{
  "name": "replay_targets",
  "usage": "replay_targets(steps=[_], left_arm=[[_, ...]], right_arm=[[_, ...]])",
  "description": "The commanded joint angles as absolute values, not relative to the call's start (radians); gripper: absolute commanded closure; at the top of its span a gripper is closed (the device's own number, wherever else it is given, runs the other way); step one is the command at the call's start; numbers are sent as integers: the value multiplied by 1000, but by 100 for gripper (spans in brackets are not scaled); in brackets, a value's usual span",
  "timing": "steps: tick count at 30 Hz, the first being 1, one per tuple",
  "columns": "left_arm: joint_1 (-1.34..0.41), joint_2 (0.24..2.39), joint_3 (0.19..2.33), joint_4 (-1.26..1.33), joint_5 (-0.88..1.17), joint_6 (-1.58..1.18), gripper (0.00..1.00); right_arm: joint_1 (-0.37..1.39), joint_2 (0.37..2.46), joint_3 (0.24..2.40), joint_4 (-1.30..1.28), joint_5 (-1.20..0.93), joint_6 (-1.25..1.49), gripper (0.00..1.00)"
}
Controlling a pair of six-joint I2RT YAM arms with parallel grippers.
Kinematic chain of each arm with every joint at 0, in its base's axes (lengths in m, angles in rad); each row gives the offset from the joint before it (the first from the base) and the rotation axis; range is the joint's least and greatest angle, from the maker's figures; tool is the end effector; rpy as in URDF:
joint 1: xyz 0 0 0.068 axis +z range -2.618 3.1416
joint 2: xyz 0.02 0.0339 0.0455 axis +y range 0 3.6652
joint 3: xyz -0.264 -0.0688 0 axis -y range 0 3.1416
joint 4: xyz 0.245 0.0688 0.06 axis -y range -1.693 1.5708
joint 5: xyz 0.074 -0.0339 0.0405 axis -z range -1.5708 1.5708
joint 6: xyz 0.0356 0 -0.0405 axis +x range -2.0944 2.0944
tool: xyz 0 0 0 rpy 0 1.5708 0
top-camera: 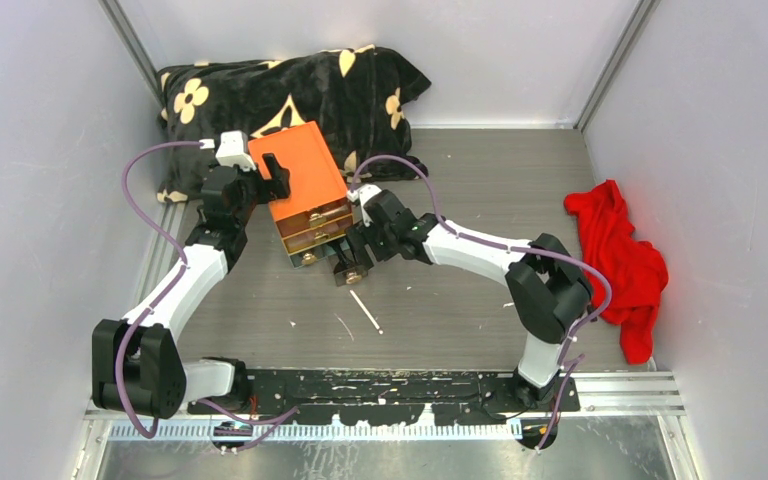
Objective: Organize the makeup
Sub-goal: Place the makeup brush in the drawer, then close the drawer in the storage box.
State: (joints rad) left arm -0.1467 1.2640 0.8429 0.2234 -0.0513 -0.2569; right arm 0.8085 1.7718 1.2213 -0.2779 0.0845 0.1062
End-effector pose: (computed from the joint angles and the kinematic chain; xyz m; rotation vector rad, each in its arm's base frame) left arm 0.2929 -0.0414 0.2983 -0.1350 1.7697 -0.2469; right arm 0.2694 0.2778 0.2145 -0.7952 2.2864 0.3242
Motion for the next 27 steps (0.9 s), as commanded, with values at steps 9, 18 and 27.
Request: replay_targets(steps=[9,18,27], left_arm=[[-144,1307,802,21,-86,-189,14],[-144,1335,801,32,-86,-188,14],[-144,1339,801,29,-88,-187,14]], right_arm=[[810,1486,1061,-90,148,103,16],[846,1433,934,-61,42,151,86],[950,1528,842,196,-20,224,99]])
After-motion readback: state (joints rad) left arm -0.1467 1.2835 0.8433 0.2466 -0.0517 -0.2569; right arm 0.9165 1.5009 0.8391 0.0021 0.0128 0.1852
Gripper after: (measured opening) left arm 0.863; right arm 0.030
